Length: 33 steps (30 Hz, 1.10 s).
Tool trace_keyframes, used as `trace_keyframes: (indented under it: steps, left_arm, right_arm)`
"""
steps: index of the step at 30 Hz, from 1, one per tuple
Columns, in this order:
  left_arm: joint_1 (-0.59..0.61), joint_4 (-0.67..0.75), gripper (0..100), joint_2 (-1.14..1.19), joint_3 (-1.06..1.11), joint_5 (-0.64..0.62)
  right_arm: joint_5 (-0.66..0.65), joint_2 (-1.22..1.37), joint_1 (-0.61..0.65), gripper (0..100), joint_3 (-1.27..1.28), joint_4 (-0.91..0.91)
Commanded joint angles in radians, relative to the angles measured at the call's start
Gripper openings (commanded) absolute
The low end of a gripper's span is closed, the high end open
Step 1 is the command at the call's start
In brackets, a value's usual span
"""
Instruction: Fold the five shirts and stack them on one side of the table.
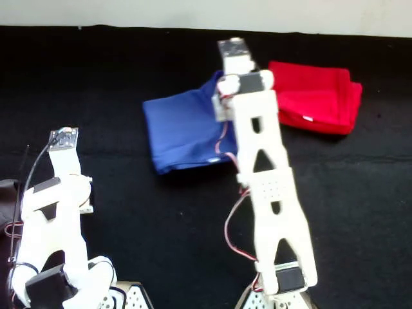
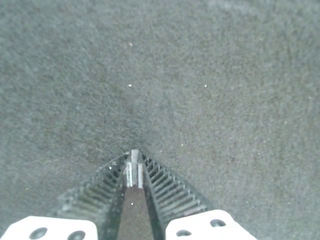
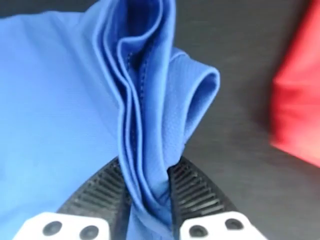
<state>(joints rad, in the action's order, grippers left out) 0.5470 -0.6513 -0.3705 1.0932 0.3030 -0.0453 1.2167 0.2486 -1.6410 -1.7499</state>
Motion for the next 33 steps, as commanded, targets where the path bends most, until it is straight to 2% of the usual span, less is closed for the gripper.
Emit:
trace_keyframes:
  steps: [1,10,20,25,33]
  left_arm:
    - [0.007,0.021,1,0.005,0.002,0.005]
    - [0.007,0.021,1,0.005,0.002,0.005]
    - [0.007,0.021,1,0.005,0.002,0.005]
    - [0.007,0.023,1,0.005,0.002,0.005]
    - [0.007,0.023,1,0.005,0.002,0.005]
  right_arm:
    - [-0.068,-0.180,-0.090,0.6,-0.119,-0.010]
    - [-0.101,-0.309,-0.228,0.6,-0.093,0.128]
    - [-0.103,-0.311,-0.329,0.6,0.421,0.285]
    - [-0.104,-0.323,-0.334,0.6,0.427,0.260]
    - [-0.112,-0.414,-0.274,0.6,0.263,0.291]
